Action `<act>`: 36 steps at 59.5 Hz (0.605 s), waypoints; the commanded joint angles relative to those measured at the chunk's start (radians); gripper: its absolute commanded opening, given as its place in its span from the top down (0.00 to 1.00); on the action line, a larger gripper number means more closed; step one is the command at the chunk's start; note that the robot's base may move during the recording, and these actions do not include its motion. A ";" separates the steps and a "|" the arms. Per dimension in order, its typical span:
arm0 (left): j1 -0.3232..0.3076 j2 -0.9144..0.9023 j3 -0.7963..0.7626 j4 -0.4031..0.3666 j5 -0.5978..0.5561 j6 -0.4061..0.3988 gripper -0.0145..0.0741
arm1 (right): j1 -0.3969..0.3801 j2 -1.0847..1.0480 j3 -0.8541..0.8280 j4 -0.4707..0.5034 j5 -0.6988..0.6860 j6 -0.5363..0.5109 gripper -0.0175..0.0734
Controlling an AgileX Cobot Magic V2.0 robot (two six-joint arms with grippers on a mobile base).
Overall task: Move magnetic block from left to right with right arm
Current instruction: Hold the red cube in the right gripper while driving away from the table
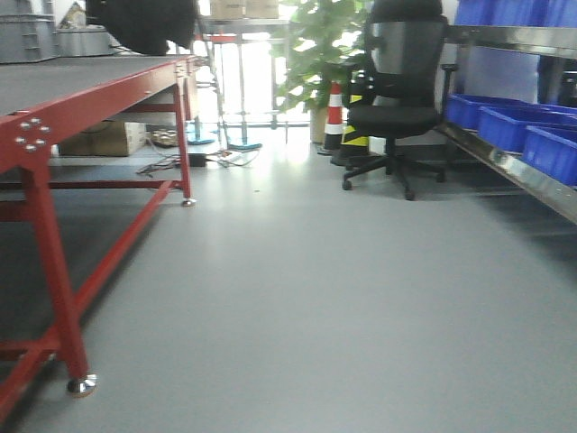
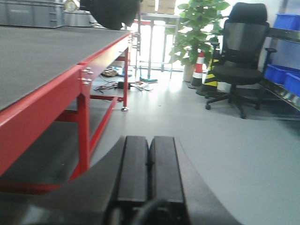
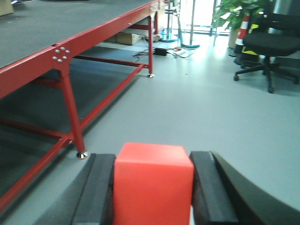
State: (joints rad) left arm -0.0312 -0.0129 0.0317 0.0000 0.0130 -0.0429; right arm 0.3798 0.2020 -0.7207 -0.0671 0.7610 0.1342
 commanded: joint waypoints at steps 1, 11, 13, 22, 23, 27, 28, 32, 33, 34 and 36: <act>0.001 -0.015 0.009 0.000 -0.089 -0.004 0.97 | -0.002 0.016 -0.027 -0.005 -0.085 -0.008 0.61; 0.001 -0.015 0.009 0.000 -0.089 -0.004 0.97 | -0.002 0.016 -0.027 -0.005 -0.085 -0.008 0.61; 0.001 -0.010 0.009 0.000 -0.089 -0.004 0.97 | -0.002 0.019 -0.027 -0.005 -0.086 -0.008 0.61; 0.001 -0.008 0.009 0.000 -0.087 -0.004 0.97 | -0.002 0.021 -0.027 -0.003 -0.082 -0.008 0.61; 0.001 -0.008 0.009 0.000 -0.087 -0.004 0.97 | -0.002 0.021 -0.027 -0.003 -0.082 -0.008 0.61; 0.001 -0.008 0.009 0.000 -0.087 -0.004 0.97 | -0.002 0.021 -0.027 -0.003 -0.082 -0.008 0.61; 0.001 -0.008 0.009 0.000 -0.087 -0.004 0.97 | -0.002 0.021 -0.027 -0.003 -0.082 -0.008 0.61; 0.001 -0.008 0.009 0.000 -0.087 -0.004 0.97 | -0.002 0.021 -0.027 -0.003 -0.082 -0.008 0.61; 0.001 -0.008 0.009 0.000 -0.087 -0.004 0.97 | -0.002 0.021 -0.027 -0.003 -0.082 -0.008 0.61; 0.001 -0.008 0.009 0.000 -0.087 -0.004 0.97 | -0.002 0.021 -0.027 -0.003 -0.082 -0.008 0.61; 0.001 -0.008 0.009 0.000 -0.087 -0.004 0.97 | -0.002 0.021 -0.027 -0.003 -0.082 -0.008 0.61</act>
State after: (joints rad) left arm -0.0312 -0.0129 0.0317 0.0000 0.0132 -0.0429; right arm 0.3798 0.2020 -0.7207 -0.0648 0.7683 0.1342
